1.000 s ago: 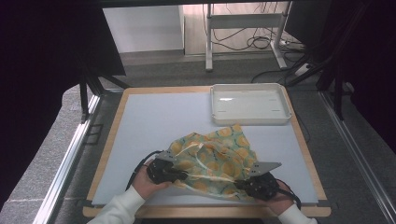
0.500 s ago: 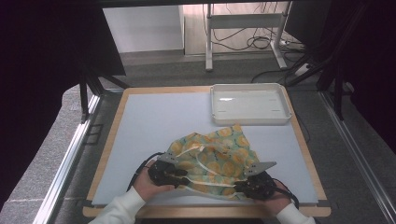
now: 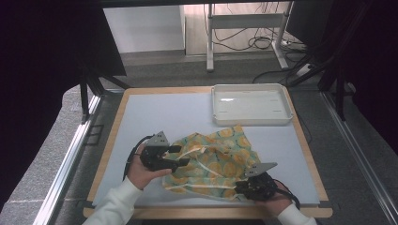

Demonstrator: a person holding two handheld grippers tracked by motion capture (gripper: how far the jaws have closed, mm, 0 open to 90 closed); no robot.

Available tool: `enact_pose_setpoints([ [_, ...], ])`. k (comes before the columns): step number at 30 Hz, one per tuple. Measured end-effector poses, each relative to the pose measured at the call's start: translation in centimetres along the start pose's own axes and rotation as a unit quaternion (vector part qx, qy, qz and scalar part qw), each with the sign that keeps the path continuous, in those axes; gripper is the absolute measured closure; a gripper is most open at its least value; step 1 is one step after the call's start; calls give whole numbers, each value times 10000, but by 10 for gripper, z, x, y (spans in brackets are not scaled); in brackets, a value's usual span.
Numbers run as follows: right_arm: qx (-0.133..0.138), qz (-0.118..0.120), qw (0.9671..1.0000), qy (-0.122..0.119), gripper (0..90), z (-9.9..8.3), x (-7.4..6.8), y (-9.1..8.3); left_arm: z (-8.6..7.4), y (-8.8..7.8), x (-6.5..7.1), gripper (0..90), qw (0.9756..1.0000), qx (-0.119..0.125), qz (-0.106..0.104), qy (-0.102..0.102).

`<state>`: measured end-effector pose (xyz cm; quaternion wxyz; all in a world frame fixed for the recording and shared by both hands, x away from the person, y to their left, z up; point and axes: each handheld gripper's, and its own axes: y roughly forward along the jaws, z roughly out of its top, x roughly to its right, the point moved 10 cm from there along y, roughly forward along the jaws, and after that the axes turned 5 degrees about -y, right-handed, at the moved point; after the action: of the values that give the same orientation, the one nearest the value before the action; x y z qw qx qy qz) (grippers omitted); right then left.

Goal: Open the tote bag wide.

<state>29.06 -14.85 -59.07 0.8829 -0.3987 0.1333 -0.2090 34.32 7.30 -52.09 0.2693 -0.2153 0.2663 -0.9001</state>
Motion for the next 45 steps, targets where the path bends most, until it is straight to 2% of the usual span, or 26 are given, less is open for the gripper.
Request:
enact_pose_setpoints([
  [1,-1,-3,10000,0,744,0,0,0,1,5,-2,387,10000,-56,-11,-7],
  [2,-1,-10,10000,4,738,0,0,0,2,16,-3,418,9998,-183,-118,6],
  [4,8,-10,10000,7,735,1,0,0,3,21,-4,477,9997,-222,-121,12],
  [5,11,-15,10000,17,733,1,1,0,4,26,-4,477,9996,-271,-111,32],
  [7,25,-26,10000,18,731,1,1,-1,5,33,-1,616,9992,-375,-145,85],
  [8,47,-35,10000,-8,729,1,1,-2,4,39,0,747,9986,-488,-155,113],
  [10,61,-45,10000,-8,723,2,1,-2,4,42,1,838,9984,-525,-209,81],
  [11,61,-45,10000,-8,723,2,1,-2,5,43,1,838,9984,-515,-250,21],
  [12,75,-47,10000,-5,712,3,1,-3,6,45,-2,879,9986,-481,-229,-60],
  [15,115,-49,9999,-4,703,5,1,-4,10,43,-6,891,9989,-373,-237,-180],
  [19,222,-85,9997,18,660,9,2,-8,19,35,-21,896,9993,-56,-55,-352],
  [21,248,-98,9996,18,652,10,2,-9,20,33,-25,897,9993,-3,3,-371],
  [23,315,-94,9995,-15,618,14,1,-13,22,29,-30,897,9991,105,75,-409],
  [24,410,-122,9991,-32,563,18,1,-18,23,27,-33,897,9987,179,73,-482],
  [28,630,-127,9979,-4,489,27,1,-28,24,25,-34,897,9984,232,82,-509],
  [30,900,-151,9958,22,458,40,2,-42,25,24,-32,897,9984,247,64,-495],
  [33,1048,-188,9943,72,453,48,5,-50,25,24,-31,897,9985,251,47,-477],
  [34,1109,-265,9934,96,450,55,10,-54,25,23,-30,896,9986,255,40,-467],
  [40,966,-506,9938,220,439,62,24,-46,25,20,-29,896,9986,282,47,-437],
  [42,939,-480,9942,220,439,61,23,-45,25,19,-30,896,9986,287,56,-438],
  [45,854,-356,9957,72,436,59,12,-41,23,19,-34,896,9983,284,80,-495],
])
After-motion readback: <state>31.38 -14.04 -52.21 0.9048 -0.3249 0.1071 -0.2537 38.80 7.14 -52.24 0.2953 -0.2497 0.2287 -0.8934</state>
